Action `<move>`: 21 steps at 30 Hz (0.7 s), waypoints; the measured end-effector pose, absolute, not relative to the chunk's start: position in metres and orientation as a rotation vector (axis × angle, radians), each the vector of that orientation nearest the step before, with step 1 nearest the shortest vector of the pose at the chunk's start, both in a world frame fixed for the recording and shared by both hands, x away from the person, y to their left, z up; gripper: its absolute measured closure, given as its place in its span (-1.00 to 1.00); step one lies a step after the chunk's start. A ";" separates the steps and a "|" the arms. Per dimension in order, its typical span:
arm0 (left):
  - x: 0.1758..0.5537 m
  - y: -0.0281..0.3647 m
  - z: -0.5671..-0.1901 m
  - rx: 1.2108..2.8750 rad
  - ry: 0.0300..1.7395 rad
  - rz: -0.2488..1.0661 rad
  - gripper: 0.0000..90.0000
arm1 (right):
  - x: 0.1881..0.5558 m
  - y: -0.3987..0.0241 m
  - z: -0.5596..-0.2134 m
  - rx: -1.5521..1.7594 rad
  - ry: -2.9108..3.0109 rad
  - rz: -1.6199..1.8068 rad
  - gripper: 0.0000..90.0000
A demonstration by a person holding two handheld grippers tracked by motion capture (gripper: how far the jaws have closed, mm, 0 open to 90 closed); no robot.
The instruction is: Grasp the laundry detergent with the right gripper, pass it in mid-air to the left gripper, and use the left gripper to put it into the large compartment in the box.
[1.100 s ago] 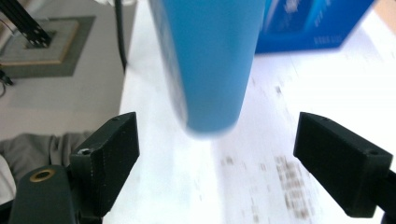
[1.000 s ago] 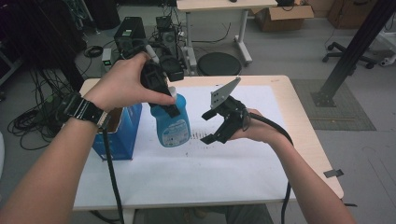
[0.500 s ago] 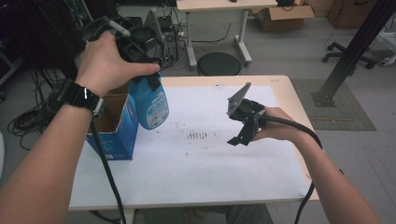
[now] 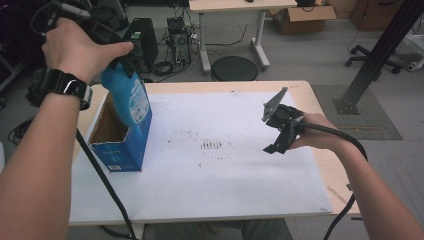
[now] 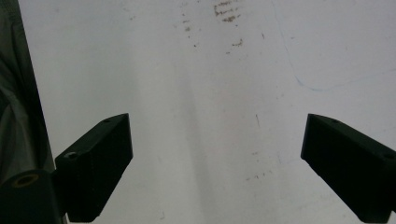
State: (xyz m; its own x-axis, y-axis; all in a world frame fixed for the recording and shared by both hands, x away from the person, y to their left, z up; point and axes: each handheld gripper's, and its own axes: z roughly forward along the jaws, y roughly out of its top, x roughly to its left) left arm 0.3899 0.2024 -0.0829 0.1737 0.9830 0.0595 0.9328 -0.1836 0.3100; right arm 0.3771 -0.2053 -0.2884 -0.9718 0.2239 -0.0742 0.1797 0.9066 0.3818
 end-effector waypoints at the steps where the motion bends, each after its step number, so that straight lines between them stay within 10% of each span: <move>1: 0.390 0.205 -0.083 2.231 1.877 0.367 -0.16 | 0.377 -0.208 -0.288 0.320 2.950 0.570 -0.81; 21: 0.394 0.249 -0.104 2.089 2.058 0.422 -0.16 | 0.376 -0.232 -0.288 0.373 2.947 0.528 -0.80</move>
